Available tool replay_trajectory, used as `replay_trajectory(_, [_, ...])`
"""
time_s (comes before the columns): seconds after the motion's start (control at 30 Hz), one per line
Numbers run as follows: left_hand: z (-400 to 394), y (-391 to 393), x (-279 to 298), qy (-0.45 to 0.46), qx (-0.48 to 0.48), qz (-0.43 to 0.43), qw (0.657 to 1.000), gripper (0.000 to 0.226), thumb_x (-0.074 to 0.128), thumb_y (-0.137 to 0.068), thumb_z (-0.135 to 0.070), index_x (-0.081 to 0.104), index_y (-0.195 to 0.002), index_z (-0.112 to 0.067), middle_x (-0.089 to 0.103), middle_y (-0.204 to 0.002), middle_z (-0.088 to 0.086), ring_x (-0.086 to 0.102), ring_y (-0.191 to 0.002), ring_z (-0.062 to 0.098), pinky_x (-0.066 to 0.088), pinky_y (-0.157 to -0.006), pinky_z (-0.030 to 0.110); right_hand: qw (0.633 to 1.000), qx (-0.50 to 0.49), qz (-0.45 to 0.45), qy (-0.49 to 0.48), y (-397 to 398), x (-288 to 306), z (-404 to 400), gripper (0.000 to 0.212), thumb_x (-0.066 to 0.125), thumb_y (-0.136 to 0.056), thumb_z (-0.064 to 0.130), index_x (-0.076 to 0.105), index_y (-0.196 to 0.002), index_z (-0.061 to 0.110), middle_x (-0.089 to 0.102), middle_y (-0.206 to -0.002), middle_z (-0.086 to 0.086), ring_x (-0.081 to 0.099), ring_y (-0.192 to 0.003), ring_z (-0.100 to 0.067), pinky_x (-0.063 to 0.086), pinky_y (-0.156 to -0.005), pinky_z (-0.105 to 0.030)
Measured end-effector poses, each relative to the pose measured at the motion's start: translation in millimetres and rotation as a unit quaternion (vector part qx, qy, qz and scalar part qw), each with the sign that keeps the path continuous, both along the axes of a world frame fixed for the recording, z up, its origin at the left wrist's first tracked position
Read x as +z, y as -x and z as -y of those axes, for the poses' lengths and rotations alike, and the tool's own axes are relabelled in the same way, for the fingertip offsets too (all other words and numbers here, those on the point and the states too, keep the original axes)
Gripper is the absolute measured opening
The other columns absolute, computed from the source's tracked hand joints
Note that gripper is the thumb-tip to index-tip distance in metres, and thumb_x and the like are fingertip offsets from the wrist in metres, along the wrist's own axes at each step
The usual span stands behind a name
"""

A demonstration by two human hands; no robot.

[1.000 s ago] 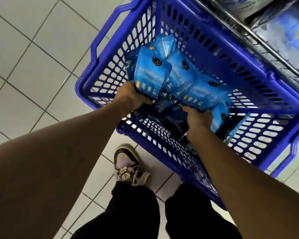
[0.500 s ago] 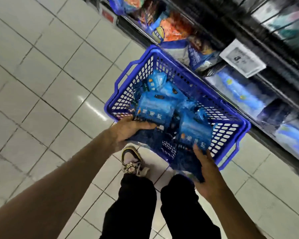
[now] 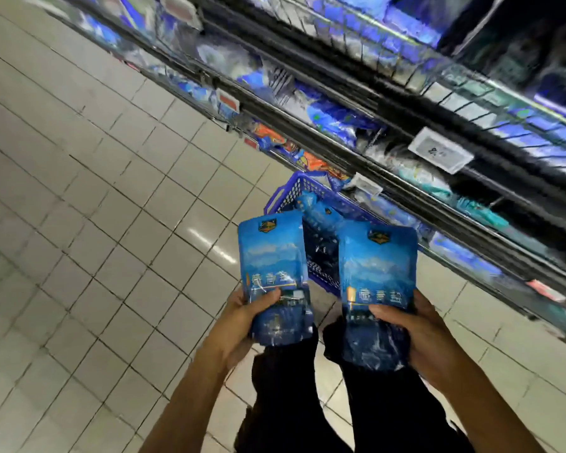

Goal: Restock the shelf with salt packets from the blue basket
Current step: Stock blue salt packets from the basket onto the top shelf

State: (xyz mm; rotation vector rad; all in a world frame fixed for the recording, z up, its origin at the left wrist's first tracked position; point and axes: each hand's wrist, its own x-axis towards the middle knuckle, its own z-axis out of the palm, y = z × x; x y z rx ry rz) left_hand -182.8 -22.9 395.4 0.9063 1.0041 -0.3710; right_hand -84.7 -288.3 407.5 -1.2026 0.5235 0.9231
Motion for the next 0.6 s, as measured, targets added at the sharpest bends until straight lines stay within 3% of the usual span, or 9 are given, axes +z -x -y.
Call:
replay_trajectory(0.17, [21.3, -5.3, 93.4, -0.059, -0.039, 0.074, 0.995, 0.034, 0.086, -0.072, -0.010, 0.079, -0.103, -0.020, 0.077, -0.109, 0.012, 0.077, -0.089, 0.024, 0.061, -0.068, 0.034, 0.998, -0.044, 0.045, 0.020, 16.8, 97.4, 31.2, 0.048, 0.076, -0.076, 0.020, 0.068, -0.123, 0.010, 0.074, -0.117, -0.017, 0.071, -0.108, -0.037, 0.057, -0.092, -0.053])
replay_trajectory(0.27, [45.4, -8.6, 136.2, -0.083, -0.075, 0.118, 0.987, 0.031, 0.085, -0.067, -0.012, 0.081, -0.096, -0.023, 0.079, -0.102, 0.008, 0.077, -0.085, 0.021, 0.061, -0.067, 0.031, 0.992, -0.083, 0.071, 0.061, 36.1, 133.9, 62.1, 0.055, 0.083, -0.068, 0.033, 0.070, -0.116, 0.008, 0.075, -0.110, -0.019, 0.073, -0.100, -0.038, 0.060, -0.083, -0.055])
replay_trajectory(0.47, [84.8, -19.9, 172.2, -0.125, -0.181, 0.160, 0.962, 0.043, 0.081, -0.075, -0.009, 0.070, -0.116, -0.015, 0.077, -0.113, 0.008, 0.075, -0.100, 0.024, 0.062, -0.082, 0.034, 0.963, -0.214, 0.142, 0.082, 83.6, 162.9, 105.9, 0.039, 0.076, -0.076, 0.023, 0.074, -0.113, 0.011, 0.078, -0.104, -0.014, 0.076, -0.090, -0.029, 0.062, -0.069, -0.041])
replay_trajectory(0.6, [114.5, -38.2, 184.4, -0.103, -0.249, 0.182, 0.946, 0.052, 0.081, -0.071, -0.024, 0.068, -0.121, -0.015, 0.077, -0.113, 0.006, 0.074, -0.104, 0.023, 0.062, -0.085, 0.036, 0.932, -0.313, 0.154, 0.094, 119.4, 168.3, 123.9, 0.039, 0.078, -0.074, 0.028, 0.075, -0.111, 0.017, 0.076, -0.110, -0.017, 0.074, -0.098, -0.036, 0.061, -0.080, -0.053])
